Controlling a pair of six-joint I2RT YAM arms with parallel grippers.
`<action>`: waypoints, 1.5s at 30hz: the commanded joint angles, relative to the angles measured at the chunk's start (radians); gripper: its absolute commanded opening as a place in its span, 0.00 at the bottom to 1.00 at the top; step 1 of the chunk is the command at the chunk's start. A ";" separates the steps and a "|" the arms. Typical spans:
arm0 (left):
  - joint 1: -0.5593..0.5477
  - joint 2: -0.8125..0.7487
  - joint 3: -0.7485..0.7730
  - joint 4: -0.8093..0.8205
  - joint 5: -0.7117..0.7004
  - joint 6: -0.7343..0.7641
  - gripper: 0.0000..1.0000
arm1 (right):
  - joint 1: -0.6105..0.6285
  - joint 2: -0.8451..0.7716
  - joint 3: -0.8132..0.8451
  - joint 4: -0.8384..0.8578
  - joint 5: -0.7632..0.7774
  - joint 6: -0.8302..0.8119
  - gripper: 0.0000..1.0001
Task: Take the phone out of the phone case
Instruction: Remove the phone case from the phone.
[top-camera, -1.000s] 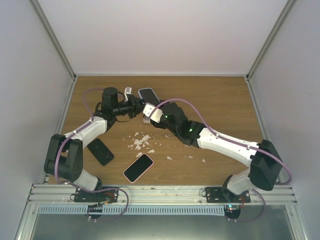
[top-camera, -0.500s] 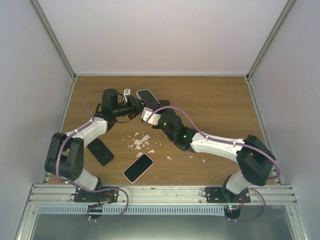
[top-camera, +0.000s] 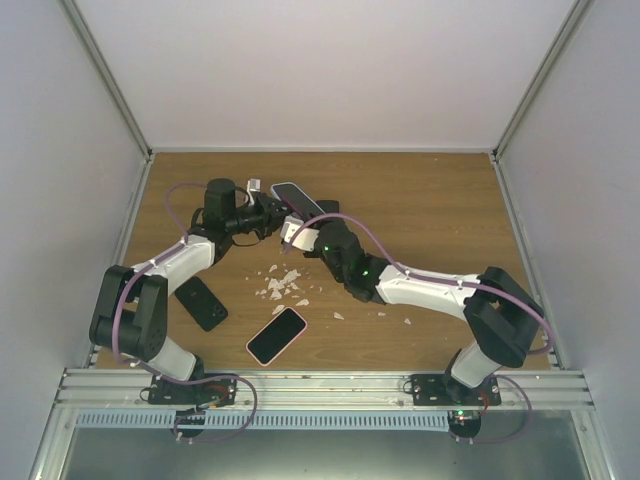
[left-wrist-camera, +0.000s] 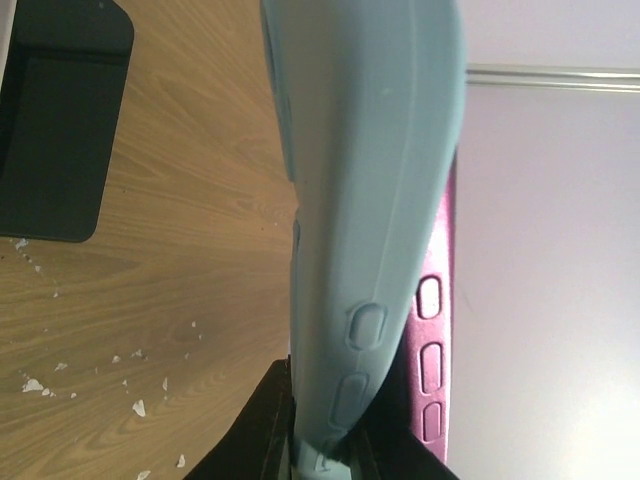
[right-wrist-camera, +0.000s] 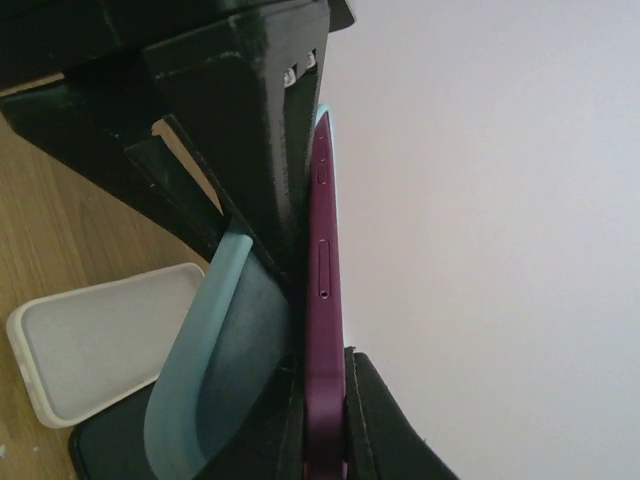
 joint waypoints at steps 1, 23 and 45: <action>-0.010 -0.030 -0.007 0.057 0.108 0.050 0.00 | -0.039 -0.024 0.046 -0.077 0.063 0.068 0.00; -0.008 -0.030 0.005 -0.144 -0.084 0.276 0.00 | -0.060 -0.139 0.243 -0.328 -0.041 0.192 0.01; 0.028 -0.009 0.216 -0.419 0.081 0.868 0.00 | -0.149 -0.213 0.240 -0.427 -0.090 0.260 0.01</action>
